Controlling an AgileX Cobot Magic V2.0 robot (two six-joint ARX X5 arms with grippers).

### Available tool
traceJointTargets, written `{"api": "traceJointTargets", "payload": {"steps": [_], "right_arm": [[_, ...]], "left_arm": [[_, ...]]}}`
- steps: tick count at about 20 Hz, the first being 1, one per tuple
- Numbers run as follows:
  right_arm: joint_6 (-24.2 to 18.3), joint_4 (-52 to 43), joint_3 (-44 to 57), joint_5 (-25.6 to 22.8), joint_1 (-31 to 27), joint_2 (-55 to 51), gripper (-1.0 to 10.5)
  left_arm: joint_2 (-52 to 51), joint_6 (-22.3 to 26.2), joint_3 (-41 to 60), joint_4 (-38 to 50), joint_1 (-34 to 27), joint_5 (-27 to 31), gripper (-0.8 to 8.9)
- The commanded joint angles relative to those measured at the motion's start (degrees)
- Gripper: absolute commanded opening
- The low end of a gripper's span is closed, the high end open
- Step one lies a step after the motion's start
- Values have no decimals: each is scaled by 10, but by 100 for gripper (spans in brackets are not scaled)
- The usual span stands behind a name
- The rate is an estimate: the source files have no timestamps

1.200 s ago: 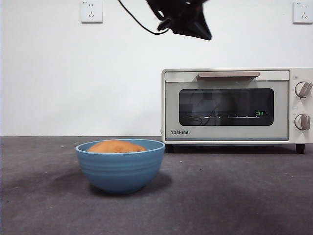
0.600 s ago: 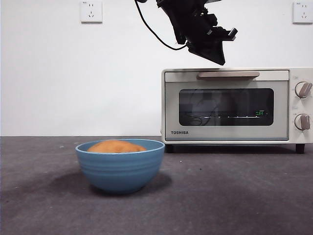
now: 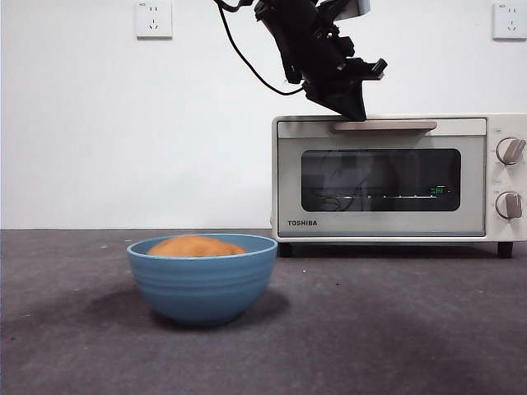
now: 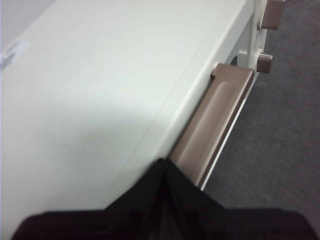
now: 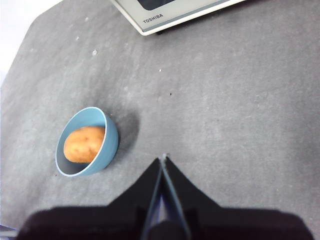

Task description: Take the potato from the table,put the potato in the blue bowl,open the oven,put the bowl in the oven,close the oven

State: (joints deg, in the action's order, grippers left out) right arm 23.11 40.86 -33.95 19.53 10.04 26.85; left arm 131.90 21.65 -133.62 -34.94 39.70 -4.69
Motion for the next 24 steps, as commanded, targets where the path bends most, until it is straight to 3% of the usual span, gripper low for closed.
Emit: {"api": "traceJointTargets", "payload": {"steps": [1, 10, 17, 24], "right_arm": [[-6, -1, 0, 0, 1, -1, -11], [35, 30, -43, 18, 1, -34, -11], [20, 258, -263, -97, 1, -46, -11], [-2, 377, -439, -183, 1, -46, -11]], "left_arm": [[14, -18, 5, -36, 1, -2, -6], [14, -68, 5, -126, 9, -4, -6], [14, -111, 5, -141, 42, -32, -6], [14, -143, 9, -157, 63, -33, -6]]}}
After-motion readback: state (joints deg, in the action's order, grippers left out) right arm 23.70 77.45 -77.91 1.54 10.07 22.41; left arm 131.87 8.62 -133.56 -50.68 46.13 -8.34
